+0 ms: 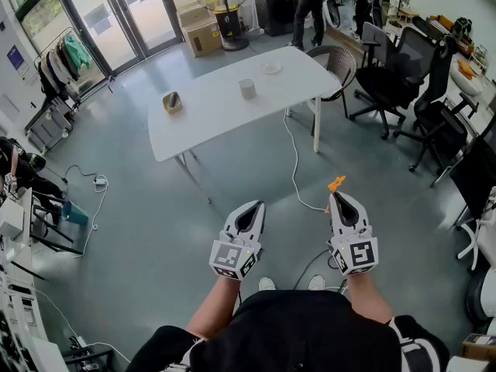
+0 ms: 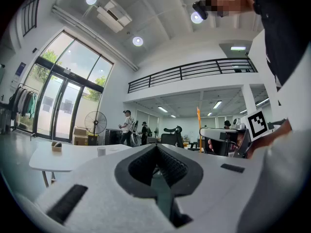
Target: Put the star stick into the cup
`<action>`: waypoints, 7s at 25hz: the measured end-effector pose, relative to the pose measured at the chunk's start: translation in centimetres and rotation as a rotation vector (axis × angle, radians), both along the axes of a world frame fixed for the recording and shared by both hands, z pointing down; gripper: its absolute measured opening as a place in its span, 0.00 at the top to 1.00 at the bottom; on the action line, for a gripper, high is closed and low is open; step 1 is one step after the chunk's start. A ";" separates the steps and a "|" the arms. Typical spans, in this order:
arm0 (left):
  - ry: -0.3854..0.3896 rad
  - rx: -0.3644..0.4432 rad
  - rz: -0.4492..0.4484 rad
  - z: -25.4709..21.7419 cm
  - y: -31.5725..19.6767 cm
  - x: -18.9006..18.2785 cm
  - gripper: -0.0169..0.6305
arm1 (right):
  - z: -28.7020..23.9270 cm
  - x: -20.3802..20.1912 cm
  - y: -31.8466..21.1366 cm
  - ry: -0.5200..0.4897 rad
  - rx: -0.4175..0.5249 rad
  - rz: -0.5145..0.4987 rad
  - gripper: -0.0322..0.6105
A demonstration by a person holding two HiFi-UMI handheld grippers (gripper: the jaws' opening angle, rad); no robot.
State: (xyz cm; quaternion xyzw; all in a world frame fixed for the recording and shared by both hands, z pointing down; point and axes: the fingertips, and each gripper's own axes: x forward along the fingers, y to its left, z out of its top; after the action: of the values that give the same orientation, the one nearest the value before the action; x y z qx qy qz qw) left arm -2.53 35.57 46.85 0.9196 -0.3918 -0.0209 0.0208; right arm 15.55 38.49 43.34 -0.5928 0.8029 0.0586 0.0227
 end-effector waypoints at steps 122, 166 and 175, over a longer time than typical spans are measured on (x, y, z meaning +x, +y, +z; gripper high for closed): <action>-0.050 -0.173 -0.404 7.1 -72.6 -12.8 0.96 | 10.8 -16.4 -84.3 -0.034 -0.268 -0.443 0.92; -0.096 -0.210 -0.627 8.5 -70.0 -18.3 0.96 | 22.3 -22.3 -87.0 0.301 -0.527 -0.582 0.89; -0.103 -0.182 -0.585 7.5 -70.7 -17.4 0.96 | 18.3 -21.6 -85.6 0.244 -0.470 -0.590 0.87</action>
State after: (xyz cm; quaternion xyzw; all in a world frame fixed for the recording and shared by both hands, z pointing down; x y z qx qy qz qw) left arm -19.94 -35.10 54.39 0.7620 -0.6406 0.0558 0.0764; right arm -6.10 -47.08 61.61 -0.3146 0.9270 -0.0657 -0.1934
